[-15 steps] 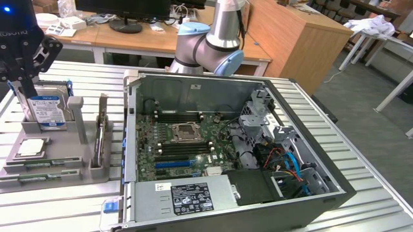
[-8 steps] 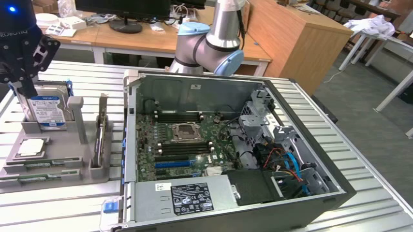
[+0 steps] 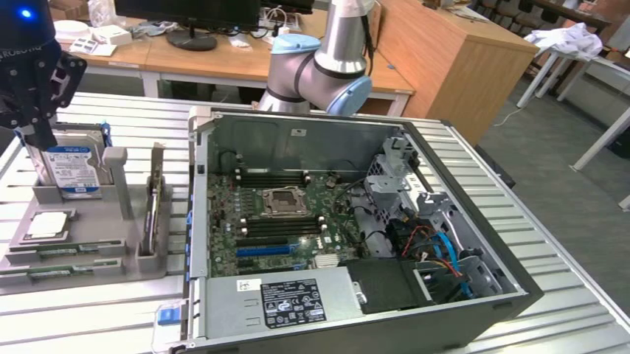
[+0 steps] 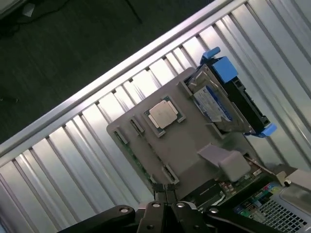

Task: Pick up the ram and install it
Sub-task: 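Pick up the ram and move it above insertion slot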

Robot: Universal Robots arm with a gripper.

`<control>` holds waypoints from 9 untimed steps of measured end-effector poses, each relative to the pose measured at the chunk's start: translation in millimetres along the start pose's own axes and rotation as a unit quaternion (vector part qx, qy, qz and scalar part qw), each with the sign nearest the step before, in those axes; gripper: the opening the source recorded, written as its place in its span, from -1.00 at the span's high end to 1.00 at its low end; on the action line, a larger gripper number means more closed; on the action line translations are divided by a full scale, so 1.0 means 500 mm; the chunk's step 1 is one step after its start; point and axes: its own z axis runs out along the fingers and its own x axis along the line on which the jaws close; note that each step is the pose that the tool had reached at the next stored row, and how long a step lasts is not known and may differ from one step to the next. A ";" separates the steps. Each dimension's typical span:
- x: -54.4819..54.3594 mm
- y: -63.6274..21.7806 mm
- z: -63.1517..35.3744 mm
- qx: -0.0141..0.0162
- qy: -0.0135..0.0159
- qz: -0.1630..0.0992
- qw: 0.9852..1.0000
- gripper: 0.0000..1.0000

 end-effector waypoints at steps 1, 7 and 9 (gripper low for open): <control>0.000 0.000 0.000 0.000 0.000 -0.009 1.000 0.79; 0.000 0.000 0.000 0.000 0.003 -0.064 0.998 0.79; 0.000 0.000 0.001 0.001 0.004 -0.082 0.997 0.79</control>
